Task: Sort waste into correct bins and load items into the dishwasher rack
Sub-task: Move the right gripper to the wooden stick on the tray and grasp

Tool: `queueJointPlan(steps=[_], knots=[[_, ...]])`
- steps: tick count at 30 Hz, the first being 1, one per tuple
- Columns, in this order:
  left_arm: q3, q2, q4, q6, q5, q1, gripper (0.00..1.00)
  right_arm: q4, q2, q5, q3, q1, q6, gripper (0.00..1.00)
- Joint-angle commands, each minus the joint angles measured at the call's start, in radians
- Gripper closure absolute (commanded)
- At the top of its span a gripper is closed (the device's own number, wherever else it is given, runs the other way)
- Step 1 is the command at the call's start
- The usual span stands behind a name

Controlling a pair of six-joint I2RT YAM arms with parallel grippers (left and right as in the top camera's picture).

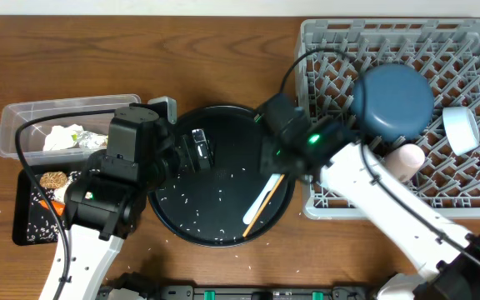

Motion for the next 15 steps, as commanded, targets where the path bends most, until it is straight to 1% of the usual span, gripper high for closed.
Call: queueJointPlan(steps=[1, 5, 8, 11, 15], knots=[[0.008, -0.003, 0.0, 0.016, -0.009, 0.003, 0.02, 0.005, -0.006, 0.144, -0.034, 0.084, 0.215, 0.82], [0.008, -0.003, 0.0, 0.016, -0.009, 0.003, 0.02, 0.018, 0.009, 0.306, -0.098, 0.177, 0.377, 0.8], [0.008, -0.003, 0.0, 0.016, -0.009, 0.003, 0.02, 0.056, 0.033, 0.333, -0.151, 0.209, 0.472, 0.8], [0.008, -0.003, 0.0, 0.016, -0.009, 0.003, 0.02, 0.109, 0.067, 0.332, -0.196, 0.208, 0.52, 0.79], [0.008, -0.003, 0.001, 0.016, -0.009, 0.003, 0.02, 0.143, 0.122, 0.333, -0.208, 0.205, 0.526, 0.75]])
